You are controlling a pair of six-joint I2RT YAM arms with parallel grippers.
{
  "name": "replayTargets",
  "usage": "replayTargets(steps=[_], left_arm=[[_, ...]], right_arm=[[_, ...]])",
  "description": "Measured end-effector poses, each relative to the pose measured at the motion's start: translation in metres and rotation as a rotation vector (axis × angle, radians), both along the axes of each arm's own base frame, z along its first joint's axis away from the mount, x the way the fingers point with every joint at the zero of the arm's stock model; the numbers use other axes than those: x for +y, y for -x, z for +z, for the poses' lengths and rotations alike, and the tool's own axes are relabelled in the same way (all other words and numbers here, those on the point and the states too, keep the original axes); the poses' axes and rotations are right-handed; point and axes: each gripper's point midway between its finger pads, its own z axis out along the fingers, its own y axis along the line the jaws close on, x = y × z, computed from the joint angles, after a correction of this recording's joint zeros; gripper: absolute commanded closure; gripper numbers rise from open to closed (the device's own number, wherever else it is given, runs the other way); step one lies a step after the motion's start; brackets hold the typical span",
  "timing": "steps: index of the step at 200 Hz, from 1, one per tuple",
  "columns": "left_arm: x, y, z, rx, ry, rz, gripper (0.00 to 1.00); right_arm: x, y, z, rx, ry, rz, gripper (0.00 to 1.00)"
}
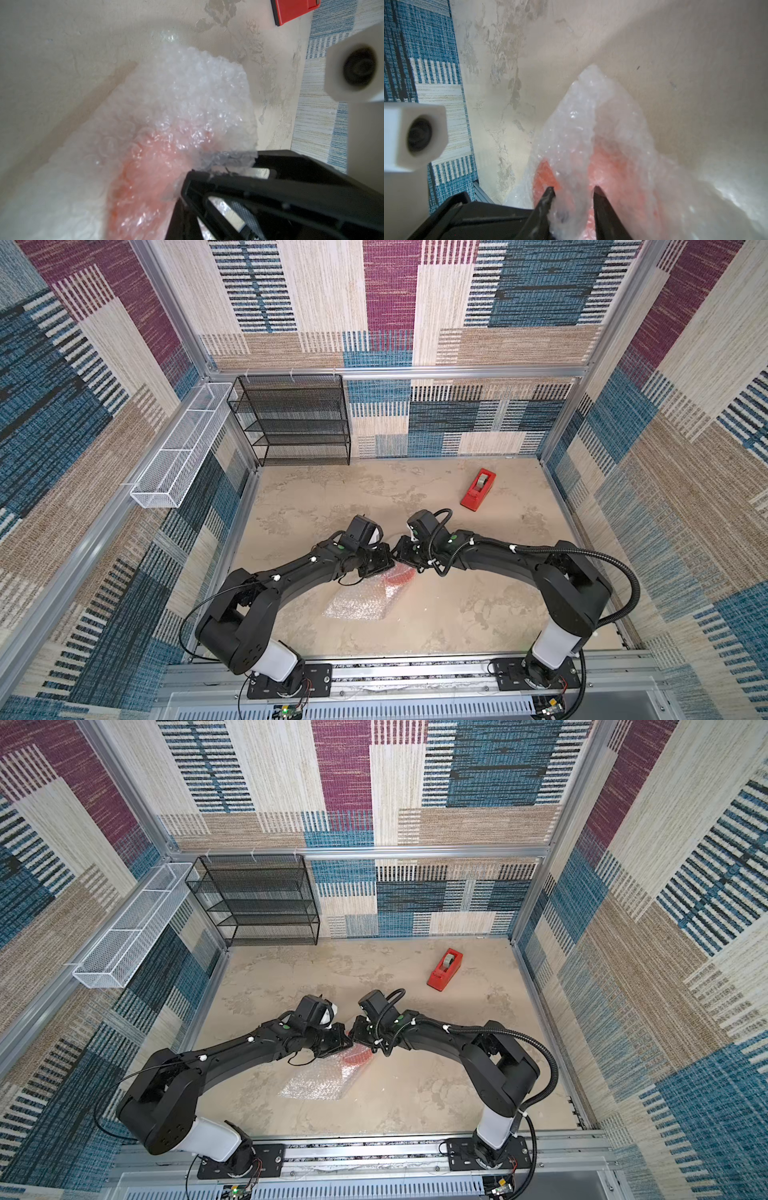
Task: Wrap bowls in bubble wrap
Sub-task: Wrap the bowl in bubble wrap.
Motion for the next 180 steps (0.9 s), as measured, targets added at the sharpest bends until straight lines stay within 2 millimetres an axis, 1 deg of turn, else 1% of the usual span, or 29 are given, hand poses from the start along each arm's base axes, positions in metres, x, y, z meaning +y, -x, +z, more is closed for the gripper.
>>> replayTargets(steps=[27, 48, 83, 106, 139, 180], left_arm=[[0.0, 0.001, 0.0, 0.0, -0.001, -0.001, 1.0], [0.002, 0.003, -0.001, 0.007, -0.005, 0.0, 1.0], [0.006, 0.007, 0.004, 0.002, -0.005, 0.001, 1.0], [0.009, 0.011, 0.009, -0.011, -0.007, 0.001, 0.95], [0.013, 0.011, 0.023, -0.063, -0.002, -0.004, 0.81], [0.019, 0.011, 0.039, -0.117, -0.003, 0.0, 0.8]], right_arm=[[0.001, -0.001, -0.006, -0.007, 0.032, -0.002, 0.67], [0.003, 0.0, -0.01, -0.012, 0.06, 0.003, 0.72], [0.008, -0.002, -0.019, -0.022, 0.098, 0.009, 0.75], [0.009, -0.001, -0.024, -0.019, 0.112, 0.016, 0.76], [0.01, 0.002, -0.033, -0.012, 0.13, 0.035, 0.78], [0.011, 0.002, -0.036, -0.013, 0.141, 0.038, 0.78]])
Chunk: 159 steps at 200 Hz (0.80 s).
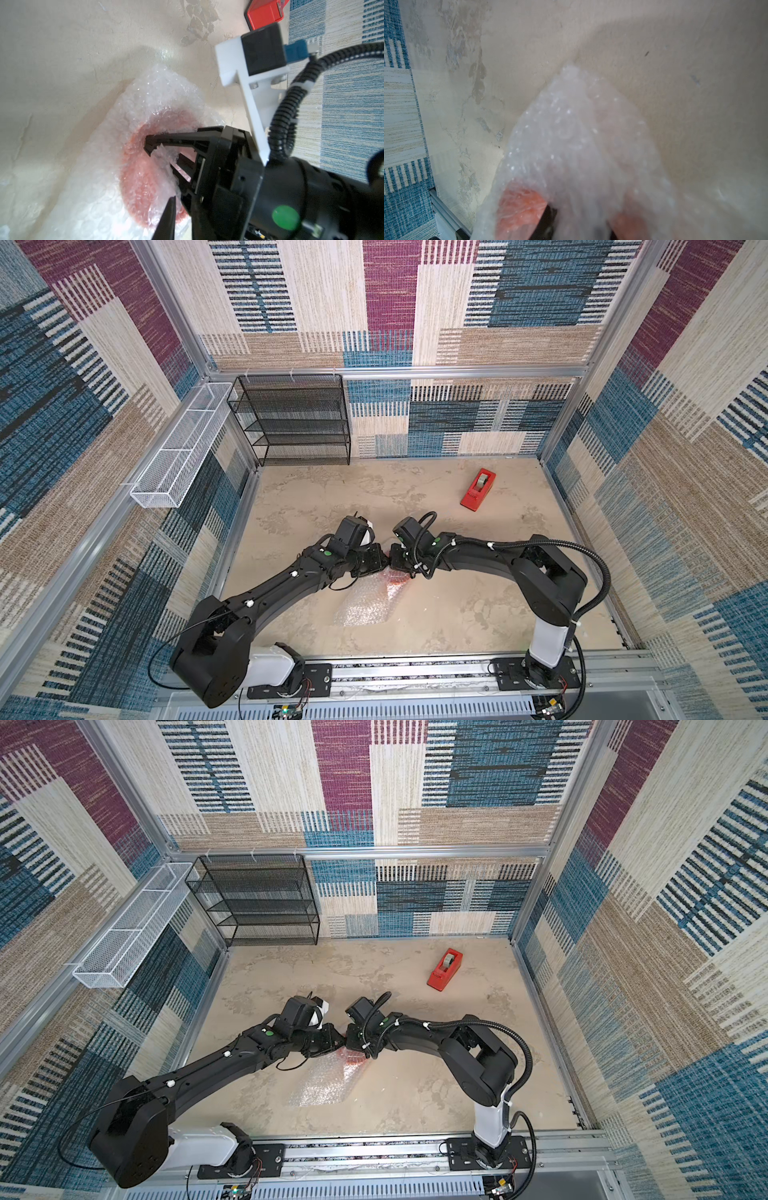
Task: Wrap bowls in bubble wrap
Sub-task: Wrap the bowl in bubble wrap.
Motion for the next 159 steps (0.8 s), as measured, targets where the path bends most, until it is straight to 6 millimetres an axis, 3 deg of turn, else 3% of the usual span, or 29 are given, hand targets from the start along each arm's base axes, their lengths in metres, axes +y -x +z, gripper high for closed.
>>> replayTargets(steps=[39, 59, 79, 96, 159], left_arm=[[0.015, 0.008, 0.009, -0.015, -0.034, 0.022, 0.68], [0.041, 0.018, 0.01, -0.011, -0.104, 0.08, 0.65], [0.077, 0.035, 0.004, 0.023, -0.185, 0.171, 0.59], [0.103, 0.053, -0.003, 0.059, -0.226, 0.228, 0.48], [0.138, 0.114, -0.032, 0.172, -0.264, 0.262, 0.4]], right_arm=[[0.001, 0.0, 0.001, 0.002, 0.01, 0.003, 0.78], [0.001, -0.001, 0.001, 0.001, 0.021, 0.003, 0.77], [0.001, -0.002, 0.0, -0.003, 0.025, 0.005, 0.77], [0.001, -0.002, 0.0, -0.006, 0.028, 0.007, 0.77], [0.001, -0.004, -0.001, -0.014, 0.046, 0.016, 0.77]])
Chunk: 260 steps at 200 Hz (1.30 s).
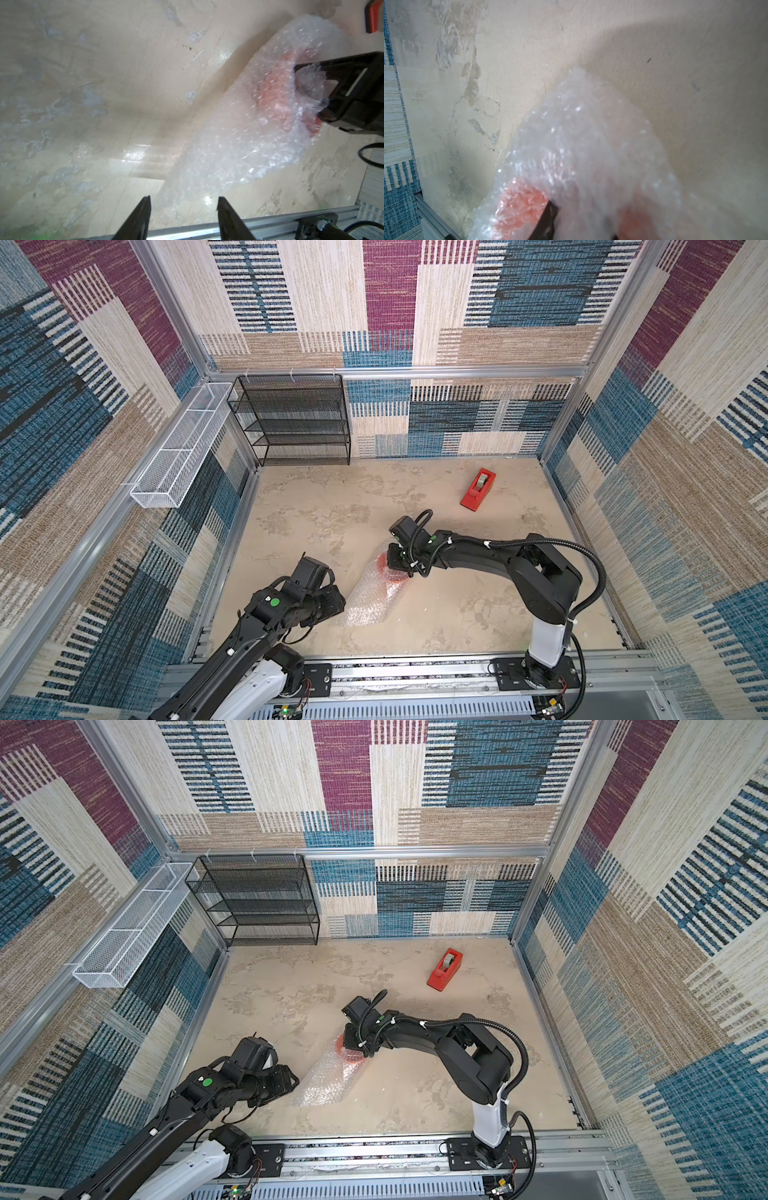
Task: Wrap bowls in bubble wrap
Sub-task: Wrap the bowl in bubble wrap.
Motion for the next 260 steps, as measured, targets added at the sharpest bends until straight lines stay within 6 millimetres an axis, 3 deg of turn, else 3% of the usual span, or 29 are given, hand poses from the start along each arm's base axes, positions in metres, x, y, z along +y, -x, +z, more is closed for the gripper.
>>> replayTargets(steps=[50, 148, 225, 234, 249, 260], left_arm=[[0.007, 0.025, -0.028, 0.105, -0.009, 0.027, 0.37], [-0.008, 0.014, -0.047, 0.069, 0.022, -0.005, 0.42], [-0.017, 0.0, -0.053, 0.047, 0.032, -0.014, 0.63], [-0.017, 0.0, -0.053, 0.043, 0.035, -0.014, 0.69], [-0.017, 0.0, -0.053, 0.04, 0.037, -0.015, 0.91], [-0.017, 0.001, -0.054, 0.041, 0.037, -0.017, 0.97]], right_arm=[[0.001, 0.0, -0.001, -0.003, 0.0, 0.004, 0.77], [0.007, -0.002, -0.004, -0.008, -0.006, 0.01, 0.77], [0.009, -0.001, -0.004, -0.013, -0.003, 0.012, 0.77], [0.009, -0.001, -0.004, -0.013, -0.002, 0.012, 0.77], [0.009, -0.001, -0.004, -0.015, -0.003, 0.013, 0.77], [0.009, -0.001, -0.004, -0.016, -0.003, 0.013, 0.77]])
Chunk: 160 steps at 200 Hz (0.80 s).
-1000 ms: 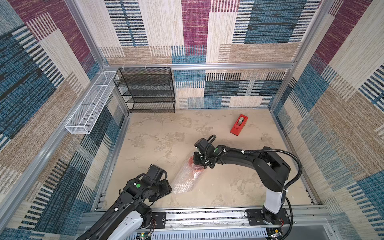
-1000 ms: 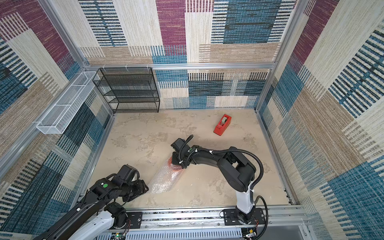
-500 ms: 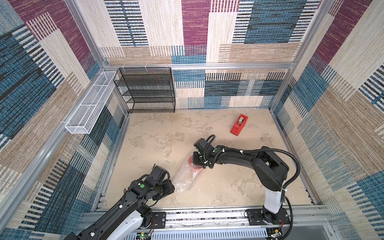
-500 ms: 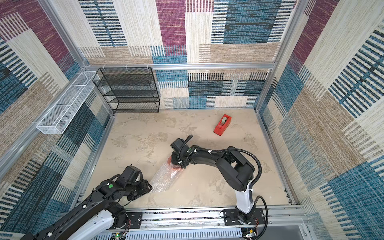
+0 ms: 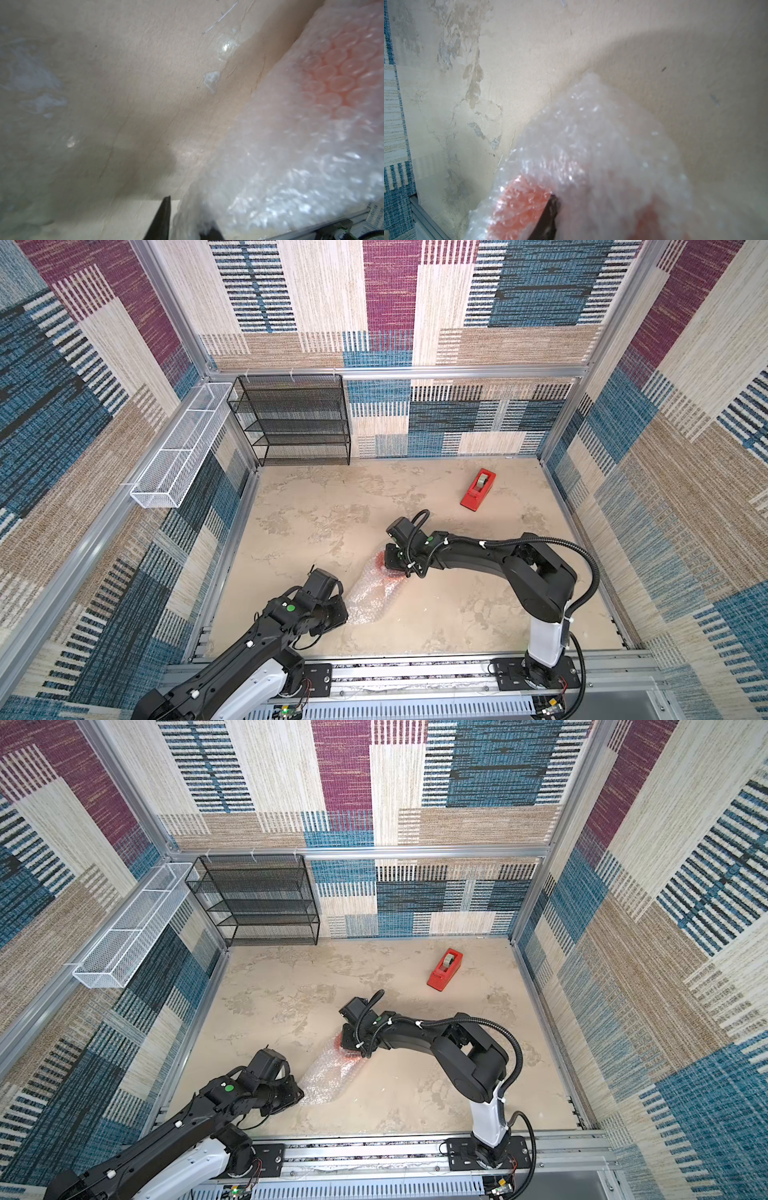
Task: Wrap bowls in bubble wrap
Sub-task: Wrap the bowl in bubble wrap.
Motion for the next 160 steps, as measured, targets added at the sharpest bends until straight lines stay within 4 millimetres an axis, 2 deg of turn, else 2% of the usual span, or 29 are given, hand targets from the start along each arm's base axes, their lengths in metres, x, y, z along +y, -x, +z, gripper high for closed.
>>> replayTargets(steps=[8, 40, 79, 108, 134, 160], left_arm=[[-0.001, 0.0, 0.001, -0.002, 0.004, -0.003, 1.0], [-0.006, -0.001, 0.009, -0.017, 0.04, -0.015, 1.0], [-0.029, -0.012, 0.046, -0.062, 0.153, -0.051, 1.0], [-0.048, -0.02, 0.066, -0.073, 0.243, -0.072, 1.0], [-0.067, -0.033, 0.078, -0.079, 0.315, -0.083, 1.0], [-0.091, -0.057, 0.101, -0.128, 0.405, -0.111, 1.0]], right_arm=[[0.0, 0.0, 0.0, -0.001, 0.001, 0.0, 0.77], [0.001, 0.0, -0.001, -0.008, 0.005, -0.001, 0.77], [0.004, -0.001, -0.002, -0.023, 0.01, -0.002, 0.77], [0.007, -0.002, -0.002, -0.034, 0.017, -0.001, 0.77], [0.008, -0.002, -0.003, -0.039, 0.021, -0.001, 0.77], [0.007, -0.001, -0.003, -0.04, 0.02, -0.002, 0.77]])
